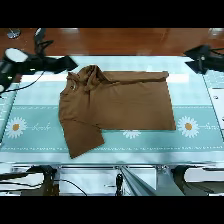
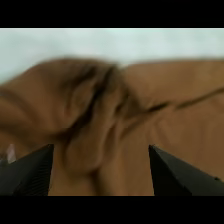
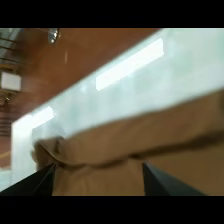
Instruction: Fold the shirts.
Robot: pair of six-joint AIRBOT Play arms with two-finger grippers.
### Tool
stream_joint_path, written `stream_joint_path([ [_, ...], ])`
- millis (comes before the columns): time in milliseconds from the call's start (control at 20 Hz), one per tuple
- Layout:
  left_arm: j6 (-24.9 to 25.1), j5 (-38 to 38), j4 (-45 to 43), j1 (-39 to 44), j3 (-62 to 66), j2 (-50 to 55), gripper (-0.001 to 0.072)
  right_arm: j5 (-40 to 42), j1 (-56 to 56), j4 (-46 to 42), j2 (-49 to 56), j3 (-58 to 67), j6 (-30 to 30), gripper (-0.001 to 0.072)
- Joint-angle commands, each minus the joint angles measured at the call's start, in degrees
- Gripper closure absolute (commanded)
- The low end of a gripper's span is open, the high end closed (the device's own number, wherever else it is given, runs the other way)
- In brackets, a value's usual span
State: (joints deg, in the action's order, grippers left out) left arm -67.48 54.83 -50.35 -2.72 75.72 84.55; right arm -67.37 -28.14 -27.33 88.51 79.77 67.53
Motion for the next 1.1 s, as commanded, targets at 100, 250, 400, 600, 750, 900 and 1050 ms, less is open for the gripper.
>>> stream_joint_path([
  [100, -8.81, 25.2, -11.65, -16.61, -7.28, -1.7, 0.0004, -17.99, -10.71, -27.23, -9.29, -9.62, 4.02, 0.0089],
  [250, -14.29, 22.25, -11.39, -20.13, -17.97, -4.04, 0.0004, -5.99, -11.34, -24.2, -19.82, -28.2, 2.82, 0.0089],
  [400, -10.16, 21.68, -9.35, -20.76, -24.13, -4.33, 0.0007, -4.37, -11.28, -18.56, -27.21, -41.24, -1.55, 0.0089],
  [600, -3.89, 18.53, 0.15, -20.72, -27.52, -3.76, 0.0008, -4.48, -11.28, -16.92, -30.82, -46.84, -2.38, 0.009],
  [750, -3.67, 17.59, 1.66, -20.65, -28.96, -1.53, 0.0007, -4.85, -11.28, -15.82, -30.82, -46.86, -2.1, 0.009],
  [900, -2.1, 17.64, 2.69, -18.8, -29.14, 0.13, 0.0007, -5.38, -11.28, -14.51, -30.82, -46.86, -1.75, 0.009],
  [1050, 1.9, 17.64, 3.65, -15.47, -29.14, 0.46, 0.0025, -3.34, -13.03, -17.84, -30.8, -46.03, 0.24, 0.009],
])
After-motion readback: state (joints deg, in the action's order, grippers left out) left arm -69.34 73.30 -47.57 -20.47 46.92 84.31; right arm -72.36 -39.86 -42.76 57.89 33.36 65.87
